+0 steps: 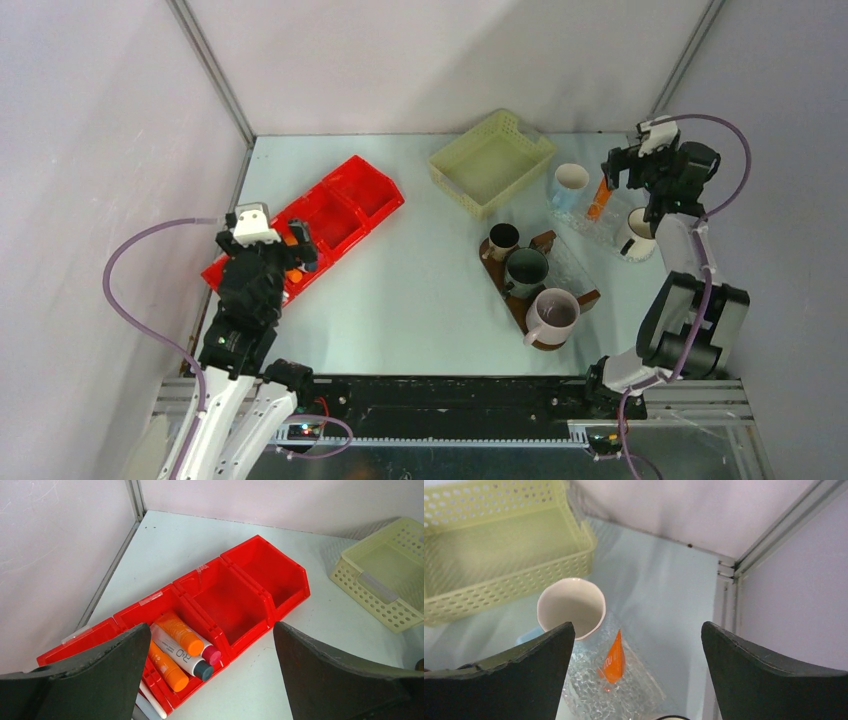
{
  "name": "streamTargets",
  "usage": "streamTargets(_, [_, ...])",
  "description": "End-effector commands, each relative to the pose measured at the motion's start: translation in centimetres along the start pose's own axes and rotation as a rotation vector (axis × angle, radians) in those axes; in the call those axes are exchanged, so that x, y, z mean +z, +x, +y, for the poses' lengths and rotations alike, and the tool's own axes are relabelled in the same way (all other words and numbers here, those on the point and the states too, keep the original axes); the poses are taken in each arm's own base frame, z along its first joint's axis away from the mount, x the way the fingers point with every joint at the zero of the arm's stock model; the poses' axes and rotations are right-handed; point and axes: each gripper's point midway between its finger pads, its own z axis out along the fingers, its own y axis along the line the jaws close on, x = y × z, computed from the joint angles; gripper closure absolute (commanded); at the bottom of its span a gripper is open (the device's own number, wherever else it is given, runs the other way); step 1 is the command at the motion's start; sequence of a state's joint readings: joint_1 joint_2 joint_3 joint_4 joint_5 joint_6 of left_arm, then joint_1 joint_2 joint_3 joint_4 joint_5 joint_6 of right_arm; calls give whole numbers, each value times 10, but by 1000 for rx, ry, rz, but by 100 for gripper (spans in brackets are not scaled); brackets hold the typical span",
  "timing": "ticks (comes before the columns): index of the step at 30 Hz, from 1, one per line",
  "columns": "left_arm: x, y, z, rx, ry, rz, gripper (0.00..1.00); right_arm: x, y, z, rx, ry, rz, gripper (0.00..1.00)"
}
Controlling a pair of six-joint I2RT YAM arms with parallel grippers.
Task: Prepare toiletry sets of a toothbrush and toothpaste on the tray
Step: Place the toothpaste in the toothpaste holder, then pick up the toothpaste from the storage box.
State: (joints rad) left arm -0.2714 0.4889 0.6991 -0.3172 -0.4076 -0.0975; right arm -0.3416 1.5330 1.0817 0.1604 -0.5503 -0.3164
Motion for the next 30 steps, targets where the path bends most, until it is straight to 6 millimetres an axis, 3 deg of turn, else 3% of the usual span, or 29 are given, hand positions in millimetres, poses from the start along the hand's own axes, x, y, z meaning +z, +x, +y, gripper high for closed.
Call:
streamTargets(1, [1,-6,3,-44,-30,6,0,-31,-67,-12,35,114,-116,1])
streamTargets(7, [7,10,14,-77,-142,111,0,-65,-112,-4,258,181,-228,1])
streamTargets(10, [12,17,18,-113,-201,155,0,-73,-122,4,357,170,-284,0])
streamTargets(14, [18,34,22,-188,-280,233,0,-94,-142,36,380,35,-399,1])
streamTargets(21, [37,64,19,-373,-359,338,1,-100,-148,68,375,-94,-494,1])
streamTargets(27, [55,87,27,-461,-455,404,0,-93,-148,72,367,-23,-486,0])
streamTargets(30, [67,97,28,-497,-483,436,6,-92,-144,70,392,17,-466,0])
